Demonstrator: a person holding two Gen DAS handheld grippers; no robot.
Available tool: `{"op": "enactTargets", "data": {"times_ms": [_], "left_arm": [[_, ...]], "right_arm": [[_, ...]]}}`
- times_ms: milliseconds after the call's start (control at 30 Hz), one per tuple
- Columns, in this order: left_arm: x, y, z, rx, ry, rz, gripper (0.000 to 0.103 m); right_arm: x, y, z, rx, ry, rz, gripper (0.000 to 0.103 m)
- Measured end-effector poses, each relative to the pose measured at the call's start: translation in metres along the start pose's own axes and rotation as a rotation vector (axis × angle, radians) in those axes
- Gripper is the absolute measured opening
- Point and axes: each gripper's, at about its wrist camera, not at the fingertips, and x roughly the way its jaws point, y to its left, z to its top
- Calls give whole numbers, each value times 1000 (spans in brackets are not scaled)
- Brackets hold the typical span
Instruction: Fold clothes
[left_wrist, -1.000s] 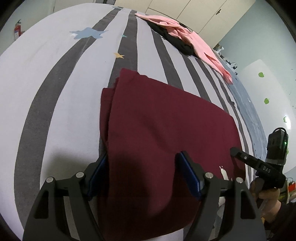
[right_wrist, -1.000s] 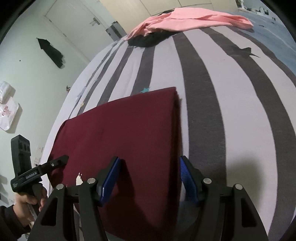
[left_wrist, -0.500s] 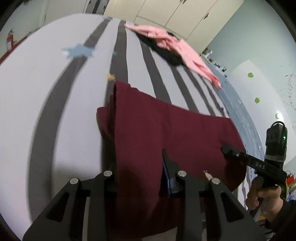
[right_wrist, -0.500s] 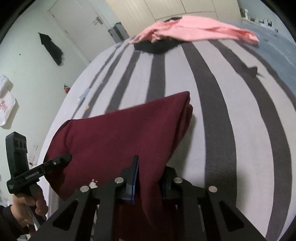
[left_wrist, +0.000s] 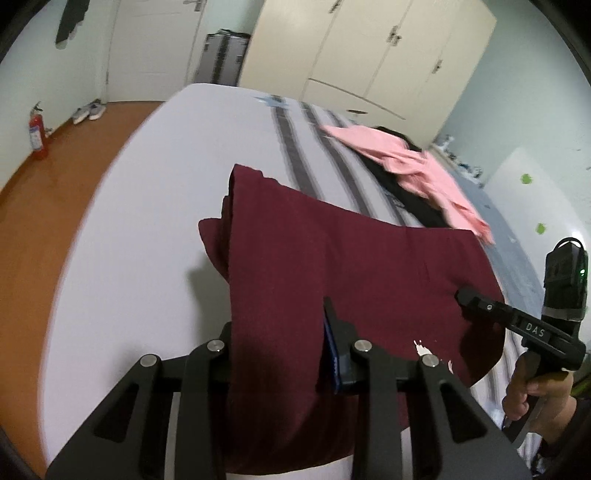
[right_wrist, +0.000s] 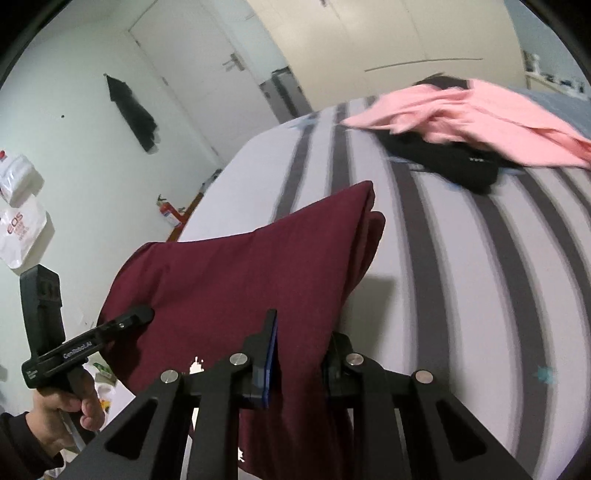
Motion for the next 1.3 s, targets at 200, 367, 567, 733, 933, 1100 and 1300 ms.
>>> {"op": "enactTargets", "data": {"times_ms": [200, 367, 567, 733, 933, 1100, 1300], "left_arm": [[30, 71, 25, -45, 26, 59, 28], [52, 105, 21, -139, 62, 78, 28], [61, 125, 15, -182, 79, 81, 60], [39, 138, 12, -181, 25, 133, 69], [1, 136, 5, -119, -99, 348, 54], [23, 84, 33, 51, -133, 288, 23], [80, 53, 54, 129, -69, 279, 11]], "right_arm": [[87, 42, 29, -23, 48, -19, 16], [126, 60, 36, -53, 97, -15, 16], [149, 42, 27, -3, 148, -46, 18], [139, 29, 23, -60, 130, -66, 38], [116, 25, 26, -215, 79, -181, 41], [103, 63, 39, -306, -41, -212, 41], [141, 102, 39, -318, -56, -192, 42]]}}
